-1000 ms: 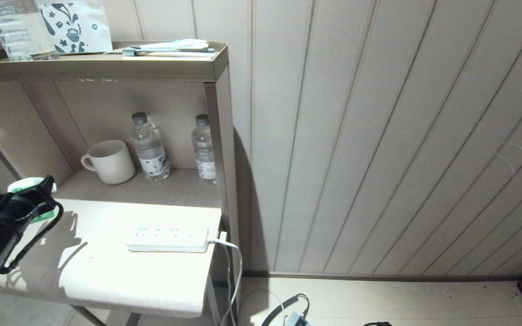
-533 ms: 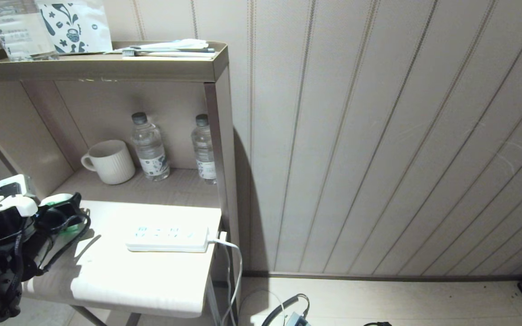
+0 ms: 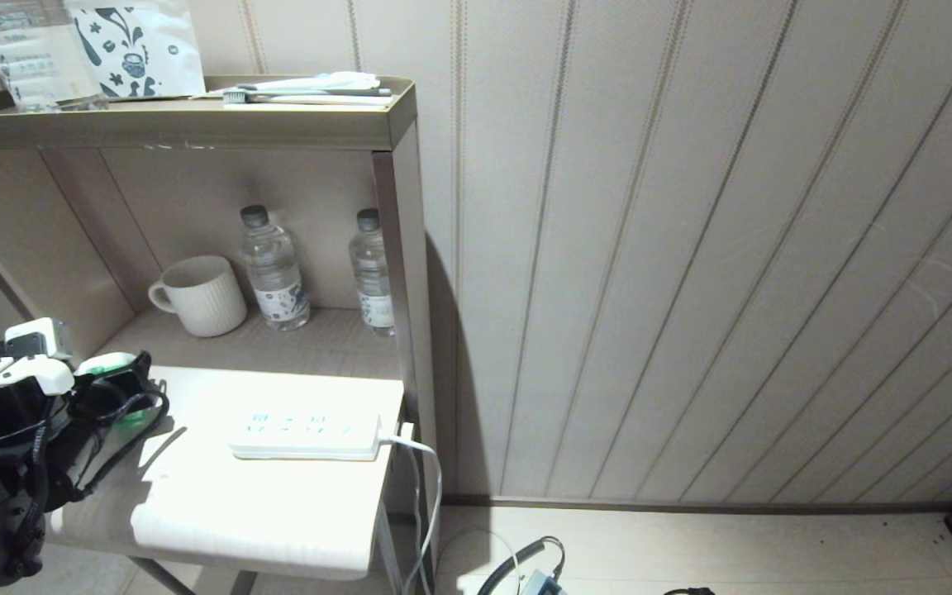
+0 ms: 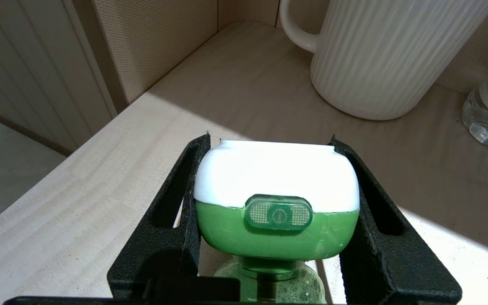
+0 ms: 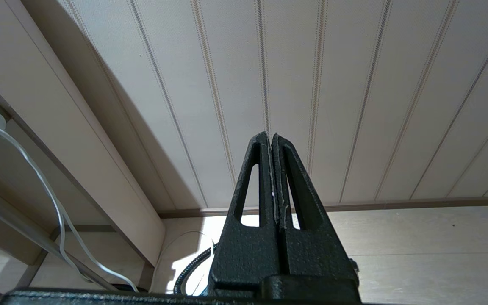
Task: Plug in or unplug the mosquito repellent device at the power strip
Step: Place the mosquito repellent liquid on the table
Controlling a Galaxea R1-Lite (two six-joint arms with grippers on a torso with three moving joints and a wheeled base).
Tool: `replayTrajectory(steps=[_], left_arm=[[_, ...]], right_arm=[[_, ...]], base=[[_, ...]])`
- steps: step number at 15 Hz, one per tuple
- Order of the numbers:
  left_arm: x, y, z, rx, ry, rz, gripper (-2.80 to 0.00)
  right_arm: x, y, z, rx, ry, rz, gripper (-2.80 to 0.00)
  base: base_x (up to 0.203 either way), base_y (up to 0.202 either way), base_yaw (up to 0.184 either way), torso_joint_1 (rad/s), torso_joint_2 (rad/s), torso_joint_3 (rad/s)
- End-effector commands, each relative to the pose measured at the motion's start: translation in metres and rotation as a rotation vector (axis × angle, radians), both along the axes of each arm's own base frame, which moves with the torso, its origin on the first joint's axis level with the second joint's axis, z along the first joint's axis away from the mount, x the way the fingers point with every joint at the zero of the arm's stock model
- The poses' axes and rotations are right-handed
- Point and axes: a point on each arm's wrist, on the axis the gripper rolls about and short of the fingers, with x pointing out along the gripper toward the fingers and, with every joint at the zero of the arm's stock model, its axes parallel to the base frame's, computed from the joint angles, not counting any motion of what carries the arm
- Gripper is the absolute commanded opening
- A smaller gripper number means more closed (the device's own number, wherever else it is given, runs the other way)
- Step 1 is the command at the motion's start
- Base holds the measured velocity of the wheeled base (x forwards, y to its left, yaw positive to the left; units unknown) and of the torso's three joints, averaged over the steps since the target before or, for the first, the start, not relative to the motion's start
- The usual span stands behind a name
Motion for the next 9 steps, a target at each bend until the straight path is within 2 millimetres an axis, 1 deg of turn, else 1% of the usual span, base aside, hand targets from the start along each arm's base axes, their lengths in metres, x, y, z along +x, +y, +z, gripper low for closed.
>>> replayTrajectory(steps=[1, 3, 5, 7, 9], left_arm=[[0.003, 0.0, 0.005, 0.01, -0.053, 0.0, 0.0], [0.004, 0.0, 0.007, 0.025, -0.057, -0.001, 0.0], [0.006, -0.002, 0.013, 0.033, -0.08, -0.007, 0.0], [0.009, -0.001, 0.024, 0.052, -0.123, -0.006, 0.0], [0.005, -0.002, 0.036, 0.071, -0.158, -0.007, 0.0]], right_arm=[[0.0, 0.0, 0.0, 0.001, 0.001, 0.0, -2.8], [0.0, 0.0, 0.0, 0.001, 0.001, 0.0, -2.8], [0.0, 0.0, 0.0, 0.001, 0.001, 0.0, -2.8], [0.0, 0.0, 0.0, 0.001, 0.001, 0.0, -2.8], [0.0, 0.0, 0.0, 0.001, 0.001, 0.0, -2.8]], base=[[0.0, 0.0, 0.0, 0.0, 0.0, 0.0], [0.0, 0.0, 0.0, 0.0, 0.0, 0.0], [0.0, 0.0, 0.0, 0.0, 0.0, 0.0], [0.0, 0.0, 0.0, 0.0, 0.0, 0.0], [0.0, 0.0, 0.0, 0.0, 0.0, 0.0]])
